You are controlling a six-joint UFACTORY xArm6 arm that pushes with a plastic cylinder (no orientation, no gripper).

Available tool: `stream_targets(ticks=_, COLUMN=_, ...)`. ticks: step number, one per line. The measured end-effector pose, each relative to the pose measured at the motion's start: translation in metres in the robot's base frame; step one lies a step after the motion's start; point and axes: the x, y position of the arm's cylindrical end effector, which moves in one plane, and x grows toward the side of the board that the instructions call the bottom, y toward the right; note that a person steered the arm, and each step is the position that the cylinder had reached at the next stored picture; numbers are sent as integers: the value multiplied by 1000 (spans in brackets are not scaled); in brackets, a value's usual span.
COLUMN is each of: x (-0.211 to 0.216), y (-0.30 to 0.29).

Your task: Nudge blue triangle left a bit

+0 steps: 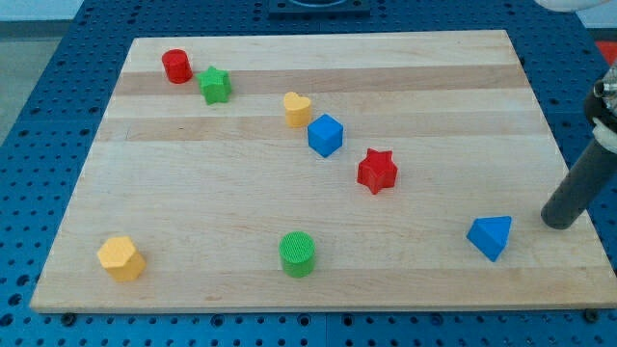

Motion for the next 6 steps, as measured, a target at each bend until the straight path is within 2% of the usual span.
stream_targets(ticks=1, x=0, y=-13)
stream_targets(ticks=3, x=29, y=34)
stream_targets(ticks=4, x=27, y=-37)
stream_targets(ticks=5, x=3, y=-76)
stream_targets(ticks=6, x=25, y=-46)
